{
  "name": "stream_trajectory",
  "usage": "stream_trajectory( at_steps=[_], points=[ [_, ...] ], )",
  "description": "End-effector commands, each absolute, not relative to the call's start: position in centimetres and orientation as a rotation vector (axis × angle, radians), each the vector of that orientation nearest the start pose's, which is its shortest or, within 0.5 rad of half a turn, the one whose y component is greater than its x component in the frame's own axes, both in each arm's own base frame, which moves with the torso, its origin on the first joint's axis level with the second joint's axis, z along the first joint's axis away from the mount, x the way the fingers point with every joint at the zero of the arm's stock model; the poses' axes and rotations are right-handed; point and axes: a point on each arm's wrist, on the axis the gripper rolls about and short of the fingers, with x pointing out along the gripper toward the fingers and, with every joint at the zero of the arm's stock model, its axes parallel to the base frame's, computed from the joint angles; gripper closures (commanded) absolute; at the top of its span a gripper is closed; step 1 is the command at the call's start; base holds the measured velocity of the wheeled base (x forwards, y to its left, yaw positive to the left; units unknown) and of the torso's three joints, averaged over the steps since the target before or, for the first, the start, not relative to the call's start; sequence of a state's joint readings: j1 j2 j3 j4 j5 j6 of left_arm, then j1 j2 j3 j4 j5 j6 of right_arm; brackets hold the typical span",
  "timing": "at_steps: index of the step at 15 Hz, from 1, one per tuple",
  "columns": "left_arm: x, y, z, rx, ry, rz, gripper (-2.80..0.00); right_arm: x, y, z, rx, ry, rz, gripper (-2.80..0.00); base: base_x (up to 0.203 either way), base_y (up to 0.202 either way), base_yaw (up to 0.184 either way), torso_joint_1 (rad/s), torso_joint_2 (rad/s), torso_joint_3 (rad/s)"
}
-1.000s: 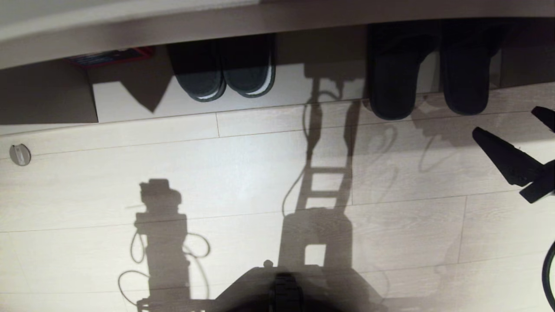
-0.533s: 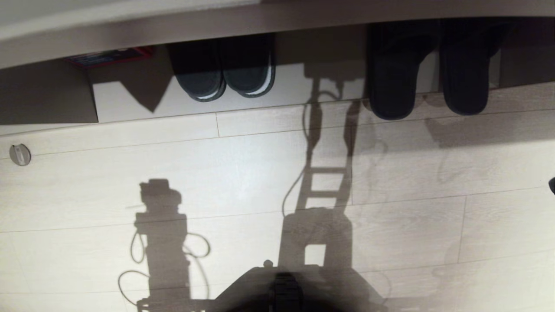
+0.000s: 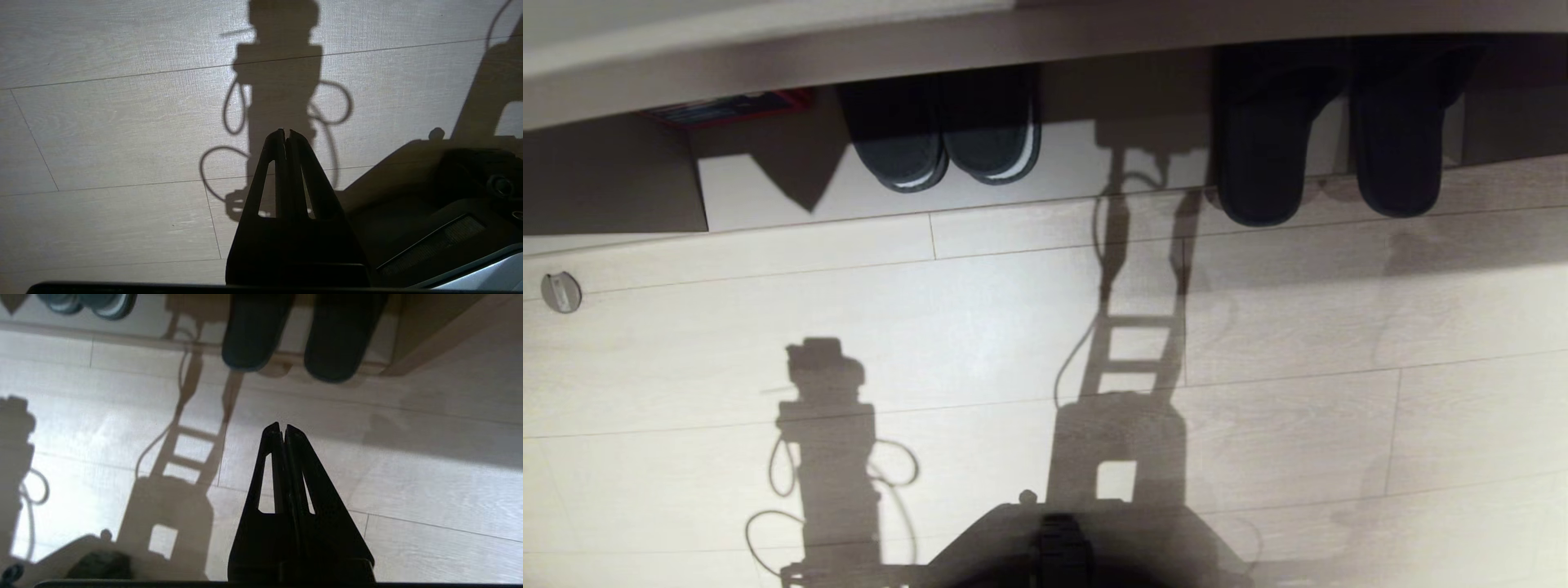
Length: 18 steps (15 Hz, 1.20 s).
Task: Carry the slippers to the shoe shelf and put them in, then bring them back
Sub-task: Pick up the slippers in the shoe cabinet
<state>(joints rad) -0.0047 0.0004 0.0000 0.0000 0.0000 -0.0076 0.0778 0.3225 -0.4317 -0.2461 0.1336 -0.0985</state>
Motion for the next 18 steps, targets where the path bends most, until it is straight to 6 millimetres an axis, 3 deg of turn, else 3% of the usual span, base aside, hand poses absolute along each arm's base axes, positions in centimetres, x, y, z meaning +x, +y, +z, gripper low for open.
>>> stream_trajectory(
  at_steps=[1, 6, 9, 14, 18],
  points=[
    [-2.3, 0.0, 7.5, -0.008, 0.002, -0.003, 0.00, -3.8, 0.1, 22.4, -0.116, -0.428, 0.157, 0.00, 0.000, 0.000, 0.000, 0.000, 0.00, 0.000],
    [-2.3, 0.0, 7.5, -0.008, 0.002, -0.005, 0.00, -5.1, 0.4, 20.6, -0.130, -0.430, 0.115, 0.00, 0.000, 0.000, 0.000, 0.000, 0.00, 0.000],
    [-2.3, 0.0, 7.5, -0.008, 0.002, -0.005, 0.00, -5.4, 0.4, 16.5, -0.127, -0.385, 0.120, 0.00, 0.000, 0.000, 0.000, 0.000, 0.00, 0.000],
    [-2.3, 0.0, 7.5, -0.008, 0.002, -0.005, 0.00, -2.7, 0.3, 9.5, -0.118, -0.132, 0.120, 0.00, 0.000, 0.000, 0.000, 0.000, 0.00, 0.000],
    [-2.3, 0.0, 7.5, -0.008, 0.002, -0.005, 0.00, -2.3, 0.1, 7.7, -0.108, -0.014, 0.013, 0.00, 0.000, 0.000, 0.000, 0.000, 0.00, 0.000]
  ],
)
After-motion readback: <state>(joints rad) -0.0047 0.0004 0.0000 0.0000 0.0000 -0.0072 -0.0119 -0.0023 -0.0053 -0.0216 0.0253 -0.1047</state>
